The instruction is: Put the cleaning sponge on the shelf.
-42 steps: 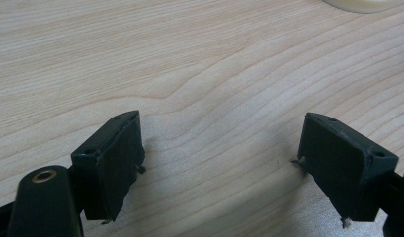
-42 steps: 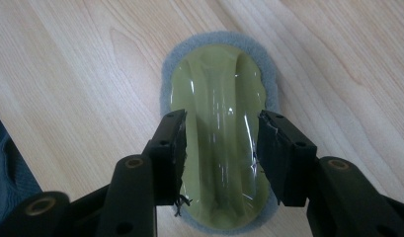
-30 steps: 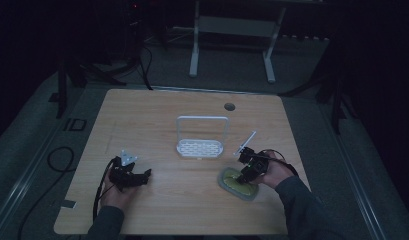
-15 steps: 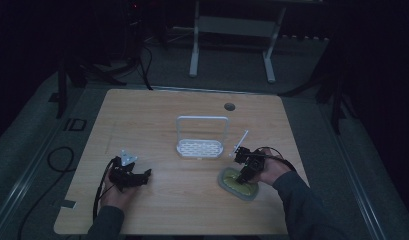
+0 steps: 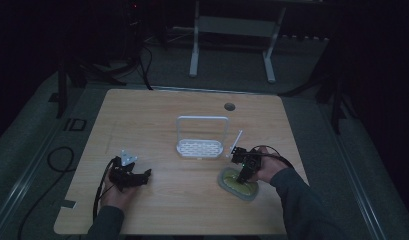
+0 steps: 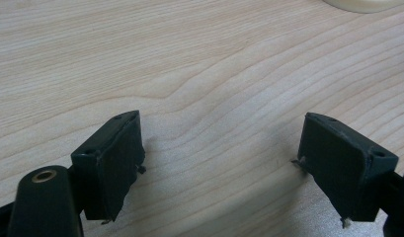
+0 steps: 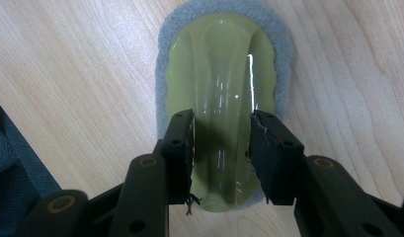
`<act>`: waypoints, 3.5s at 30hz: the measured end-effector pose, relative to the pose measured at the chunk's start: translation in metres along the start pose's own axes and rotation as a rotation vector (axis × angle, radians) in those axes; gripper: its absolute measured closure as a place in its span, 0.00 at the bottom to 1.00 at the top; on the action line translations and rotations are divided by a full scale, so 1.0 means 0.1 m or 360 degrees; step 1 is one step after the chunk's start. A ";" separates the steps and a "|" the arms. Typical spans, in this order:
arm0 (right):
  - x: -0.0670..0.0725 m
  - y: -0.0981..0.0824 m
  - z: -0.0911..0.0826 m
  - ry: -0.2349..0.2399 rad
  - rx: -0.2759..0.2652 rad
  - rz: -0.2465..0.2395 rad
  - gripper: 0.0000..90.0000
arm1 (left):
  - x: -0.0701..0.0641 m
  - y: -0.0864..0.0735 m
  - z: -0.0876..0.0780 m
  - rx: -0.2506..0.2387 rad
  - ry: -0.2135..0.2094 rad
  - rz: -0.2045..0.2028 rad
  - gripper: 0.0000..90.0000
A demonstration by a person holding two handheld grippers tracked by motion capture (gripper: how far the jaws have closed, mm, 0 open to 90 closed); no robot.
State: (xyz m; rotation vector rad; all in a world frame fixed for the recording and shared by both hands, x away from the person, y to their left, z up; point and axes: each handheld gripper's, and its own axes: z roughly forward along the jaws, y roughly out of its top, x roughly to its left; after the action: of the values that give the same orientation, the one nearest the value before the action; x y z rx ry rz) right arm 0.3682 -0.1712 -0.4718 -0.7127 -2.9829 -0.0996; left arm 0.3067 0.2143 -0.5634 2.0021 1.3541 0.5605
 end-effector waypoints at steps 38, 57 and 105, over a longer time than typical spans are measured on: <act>0.16 0.21 -0.20 -0.0272 -0.0110 -0.0300 0.80 | 0.00 0.00 0.00 -0.0002 0.0001 -0.0001 0.20; 0.26 0.38 -0.28 -0.0423 -0.0199 -0.0440 0.80 | 0.00 0.00 0.00 -0.0001 0.0001 0.0000 0.19; 0.43 0.85 -0.34 -0.0572 -0.0200 -0.0693 0.80 | 0.00 0.00 0.00 -0.0001 0.0001 -0.0002 0.19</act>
State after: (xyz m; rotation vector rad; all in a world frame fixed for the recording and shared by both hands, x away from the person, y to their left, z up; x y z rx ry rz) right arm 0.3698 -0.0791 -0.4308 -0.0767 -3.4529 -0.2035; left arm 0.3071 0.2141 -0.5634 2.0008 1.3551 0.5608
